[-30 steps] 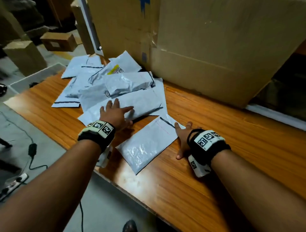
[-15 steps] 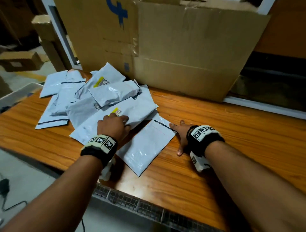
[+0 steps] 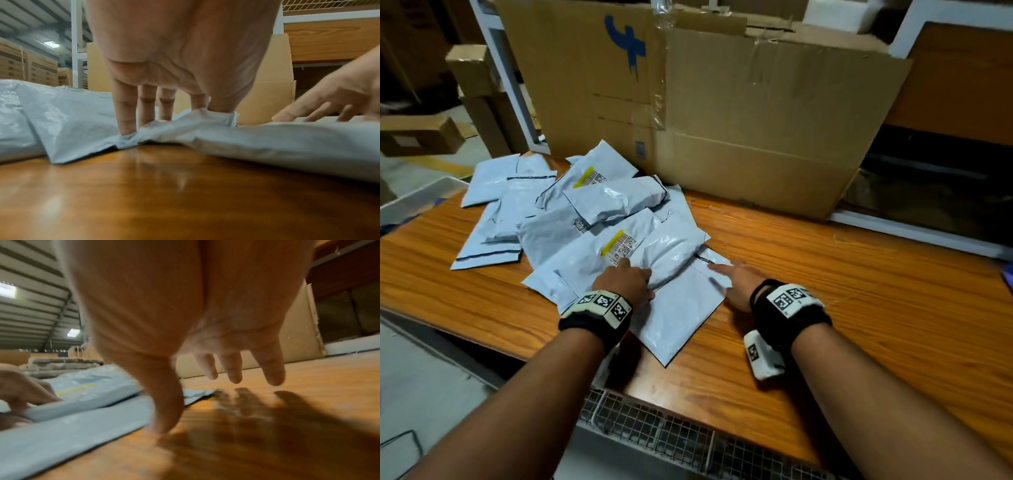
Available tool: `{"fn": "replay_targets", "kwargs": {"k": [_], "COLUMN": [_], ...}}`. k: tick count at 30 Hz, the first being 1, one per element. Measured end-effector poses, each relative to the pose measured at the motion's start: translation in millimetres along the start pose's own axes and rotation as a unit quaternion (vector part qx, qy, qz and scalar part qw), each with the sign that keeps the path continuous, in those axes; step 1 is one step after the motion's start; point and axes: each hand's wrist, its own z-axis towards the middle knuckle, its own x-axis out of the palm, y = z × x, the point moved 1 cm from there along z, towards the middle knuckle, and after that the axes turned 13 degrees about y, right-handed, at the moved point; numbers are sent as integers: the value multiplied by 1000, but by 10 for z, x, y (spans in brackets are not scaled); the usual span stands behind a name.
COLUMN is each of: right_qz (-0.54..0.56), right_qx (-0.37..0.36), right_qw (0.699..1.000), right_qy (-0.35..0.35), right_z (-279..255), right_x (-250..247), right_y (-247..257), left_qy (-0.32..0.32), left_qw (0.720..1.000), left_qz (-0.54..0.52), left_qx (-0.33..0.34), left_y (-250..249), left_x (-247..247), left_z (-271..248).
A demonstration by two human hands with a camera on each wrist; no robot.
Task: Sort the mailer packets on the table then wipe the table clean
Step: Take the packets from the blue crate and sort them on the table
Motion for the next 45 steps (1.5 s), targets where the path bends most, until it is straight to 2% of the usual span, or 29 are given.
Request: {"fn": "replay_targets", "kwargs": {"k": [2, 4, 6, 11, 13, 15, 17, 19, 25, 30, 35, 37, 39, 41, 45], "right_qz": [10, -38, -66, -99, -124, -133, -132, -124, -85, -121, -151, -119, -64, -38, -44], "right_qx": [-18, 18, 49, 53, 63, 57, 40, 31, 63, 58, 47, 46, 51, 74, 127], "right_qw": [999, 996, 993, 988, 983, 981, 982, 984, 993, 987, 981, 986, 995, 996, 989], "right_qy": [36, 81, 86, 104, 118, 128, 128, 126, 61, 86, 116, 106, 64, 35, 63], "right_z": [-30, -38, -9, -44, -93, -152, -187, -203, -255, -280, -360, -462, -525, -510, -410], "right_x": [117, 282, 377, 279, 189, 123, 94, 105, 155, 384, 217, 168, 156, 195, 387], "right_y": [168, 300, 325, 110, -53, -184, -258, -282, -224, -22, -286, -384, -423, -403, -278], "left_qy": [5, 9, 6, -28, -40, -19, 30, 53, 12, 62, 48, 39, 27, 40, 47], "left_qw": [1000, 1000, 1000, 994, 994, 995, 995, 994, 987, 992, 989, 990, 993, 994, 997], "left_qz": [8, 9, -6, -101, -98, -91, -90, -93, -144, -86, -76, -74, -67, -48, -15], "left_qx": [-1, 1, 2, -5, 8, 22, 26, 31, 68, 74, 114, 111, 91, 88, 67], "left_y": [-8, -1, 3, 5, -51, -144, -240, -278, -145, -270, -299, -291, -311, -385, -568], "left_x": [-15, -8, 4, -5, -34, -48, -39, -36, -126, -42, -11, -18, -23, -9, 57], "left_z": [2, 1, -2, -61, -86, -113, -132, -140, -173, -214, -204, -192, -171, -173, -268]}}
